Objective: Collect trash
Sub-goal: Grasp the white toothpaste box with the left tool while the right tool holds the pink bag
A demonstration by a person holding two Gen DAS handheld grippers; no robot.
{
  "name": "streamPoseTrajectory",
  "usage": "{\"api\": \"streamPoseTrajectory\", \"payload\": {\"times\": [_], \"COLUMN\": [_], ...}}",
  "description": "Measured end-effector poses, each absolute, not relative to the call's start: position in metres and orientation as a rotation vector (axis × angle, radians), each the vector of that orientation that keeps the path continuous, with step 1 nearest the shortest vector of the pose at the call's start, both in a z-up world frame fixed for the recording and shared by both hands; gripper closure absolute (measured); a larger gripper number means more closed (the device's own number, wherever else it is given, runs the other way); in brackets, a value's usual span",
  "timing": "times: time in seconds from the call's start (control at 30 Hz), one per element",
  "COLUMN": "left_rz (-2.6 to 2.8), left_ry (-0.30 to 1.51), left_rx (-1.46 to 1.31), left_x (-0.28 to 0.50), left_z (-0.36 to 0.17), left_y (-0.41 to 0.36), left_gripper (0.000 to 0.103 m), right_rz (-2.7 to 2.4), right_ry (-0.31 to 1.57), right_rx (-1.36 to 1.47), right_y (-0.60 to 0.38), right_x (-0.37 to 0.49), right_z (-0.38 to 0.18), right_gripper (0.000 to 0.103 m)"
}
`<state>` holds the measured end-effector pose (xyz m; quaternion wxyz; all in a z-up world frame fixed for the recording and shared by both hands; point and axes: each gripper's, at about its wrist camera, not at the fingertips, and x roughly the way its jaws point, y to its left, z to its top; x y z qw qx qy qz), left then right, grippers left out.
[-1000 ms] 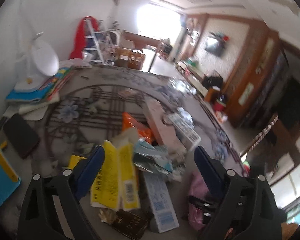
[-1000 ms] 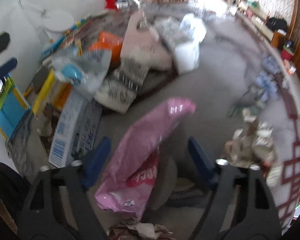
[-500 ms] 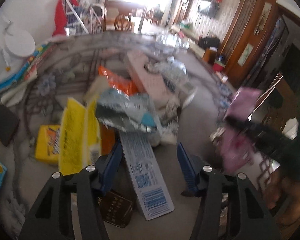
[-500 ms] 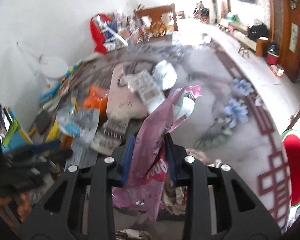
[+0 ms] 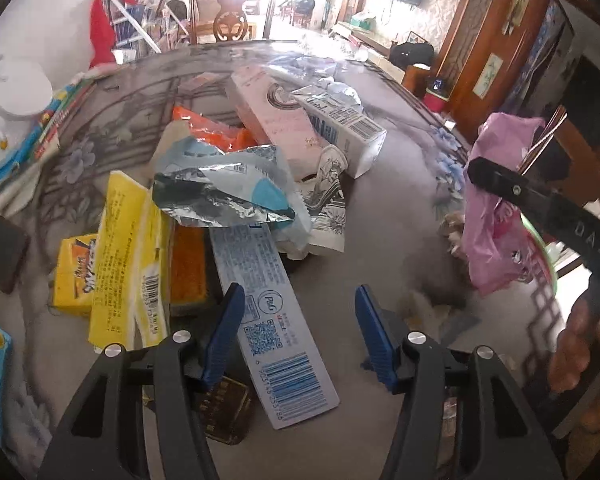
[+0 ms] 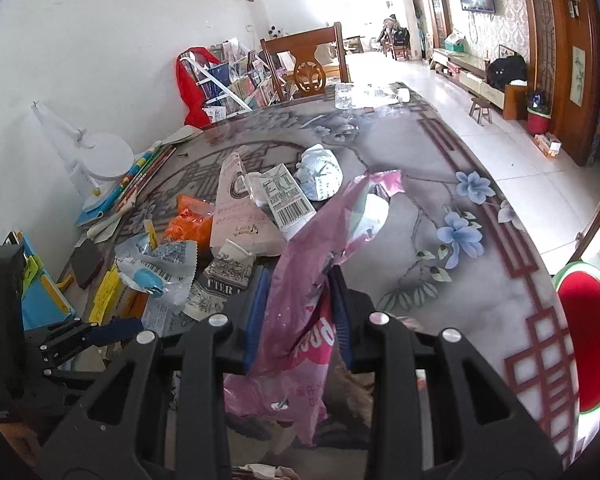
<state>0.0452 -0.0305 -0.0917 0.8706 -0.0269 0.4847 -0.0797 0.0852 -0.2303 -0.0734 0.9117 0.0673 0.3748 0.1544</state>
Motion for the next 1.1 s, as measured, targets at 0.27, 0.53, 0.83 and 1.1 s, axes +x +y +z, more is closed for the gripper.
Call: {"api": "streamPoseTrajectory", "payload": {"times": [0.27,0.53,0.83,1.1], "left_rz": [-0.177,-0.133,-0.106,-0.109], "left_ry": [1.019,1.046,1.036,0.951], "left_rx": [-0.055,-0.096,-0.127,-0.172], "left_x": [0.025,0.046,0.062,0.036], "left_z": [-0.091,-0.101,-0.114,-0.087], "left_y": [-0.034,-0.021,-0.023,-0.017], "left_gripper": [0.050,0.046,0.062,0.064], "right_rz": [0.328,0.341,0.363,0.441], "right_ry": [0.786,0.793,0.794,0.721], "right_rx": [0.140,0.141,0.175,0.124], "right_y": [-0.227,-0.225,-0.228,-0.219], "right_x": [0.084,0.085,0.084,0.065], "right_z": [-0.078,-0.081,-0.080,-0.058], "right_gripper": [0.072,0.072,0.072,0.072]}}
